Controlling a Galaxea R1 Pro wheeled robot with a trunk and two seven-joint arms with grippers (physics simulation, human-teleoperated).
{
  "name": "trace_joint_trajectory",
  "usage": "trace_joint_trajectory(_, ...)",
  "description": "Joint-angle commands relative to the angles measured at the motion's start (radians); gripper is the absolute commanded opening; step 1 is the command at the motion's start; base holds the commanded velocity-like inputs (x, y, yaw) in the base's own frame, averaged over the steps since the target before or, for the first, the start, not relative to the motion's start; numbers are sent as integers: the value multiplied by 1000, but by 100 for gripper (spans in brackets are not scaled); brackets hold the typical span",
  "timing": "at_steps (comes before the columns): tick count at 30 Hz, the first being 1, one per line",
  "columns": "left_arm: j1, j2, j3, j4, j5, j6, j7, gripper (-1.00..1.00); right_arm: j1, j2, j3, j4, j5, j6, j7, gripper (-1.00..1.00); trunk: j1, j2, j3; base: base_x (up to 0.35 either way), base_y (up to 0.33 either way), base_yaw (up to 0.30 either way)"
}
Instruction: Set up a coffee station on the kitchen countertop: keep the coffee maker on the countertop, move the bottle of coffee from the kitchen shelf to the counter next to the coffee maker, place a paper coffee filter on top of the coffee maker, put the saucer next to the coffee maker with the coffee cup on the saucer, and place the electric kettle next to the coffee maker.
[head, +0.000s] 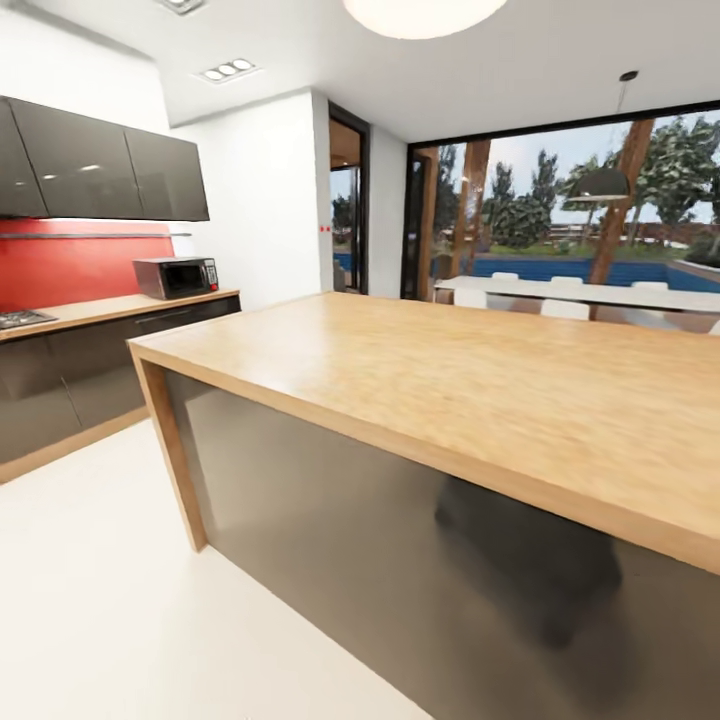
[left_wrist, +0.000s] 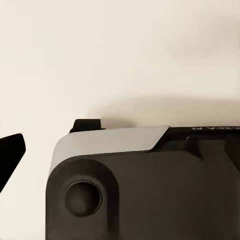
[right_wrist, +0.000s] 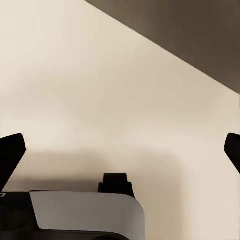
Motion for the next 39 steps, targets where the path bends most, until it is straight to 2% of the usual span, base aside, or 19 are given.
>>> trace_joint_trajectory(1, 0, 0, 0, -1, 0, -2, 0, 100, 0, 0, 0, 1, 0, -3, 0, 100, 0, 0, -1, 0, 0, 239)
trace_joint_trajectory(39, 0, 0, 0, -1, 0, -2, 1, 100, -1, 0, 0, 1, 0, -4, 0, 100, 0, 0, -1, 2, 2, 239)
